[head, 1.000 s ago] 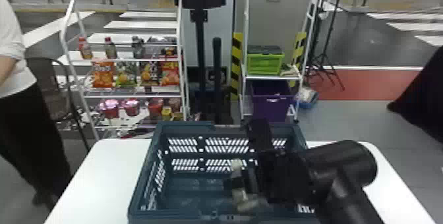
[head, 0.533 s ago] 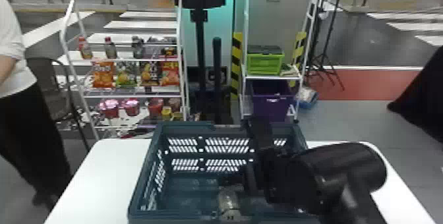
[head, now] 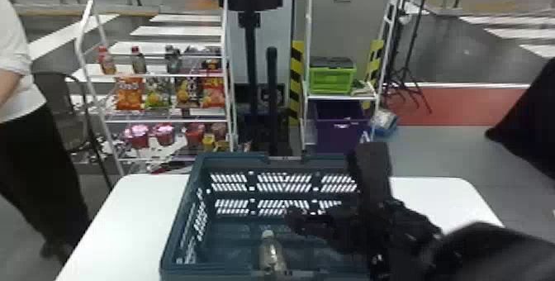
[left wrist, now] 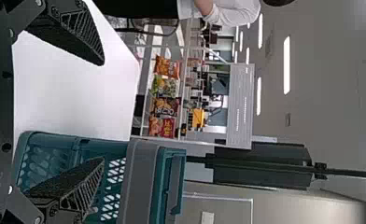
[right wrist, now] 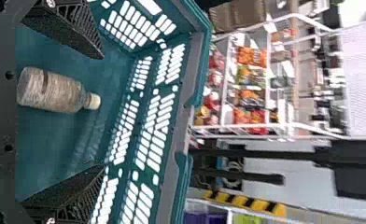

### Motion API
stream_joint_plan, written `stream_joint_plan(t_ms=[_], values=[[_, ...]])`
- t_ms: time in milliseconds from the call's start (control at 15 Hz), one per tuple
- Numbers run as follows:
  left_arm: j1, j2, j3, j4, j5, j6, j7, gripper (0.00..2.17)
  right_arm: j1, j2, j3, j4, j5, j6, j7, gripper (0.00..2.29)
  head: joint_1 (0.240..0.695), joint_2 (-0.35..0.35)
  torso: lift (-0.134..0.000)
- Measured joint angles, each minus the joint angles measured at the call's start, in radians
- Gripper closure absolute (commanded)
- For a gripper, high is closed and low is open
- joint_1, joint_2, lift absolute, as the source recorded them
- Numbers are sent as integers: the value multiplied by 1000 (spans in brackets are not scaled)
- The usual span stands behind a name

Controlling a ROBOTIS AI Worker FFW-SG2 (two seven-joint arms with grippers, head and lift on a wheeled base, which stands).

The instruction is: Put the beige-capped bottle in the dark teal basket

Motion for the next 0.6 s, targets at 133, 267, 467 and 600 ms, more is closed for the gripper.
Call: stream_joint_plan(t_ms=[133,267,467,600], values=[[-4,-1,-5,1,-1,0,0,154,128,-51,-44,-91,10,-123,10,46,499,0,0],[-5,-1,-7,1,-3,0,0,151,256,-83,-98,-142,16,-281,52,46,499,0,0],[-7,-1,-8,-2,-4,0,0,154,459,-103,-184,-165,21,-570,108,46,499,0,0],[-7,-1,-8,-6,-4,1,-1,154,580,-110,-223,-149,23,-754,117,46,499,0,0]])
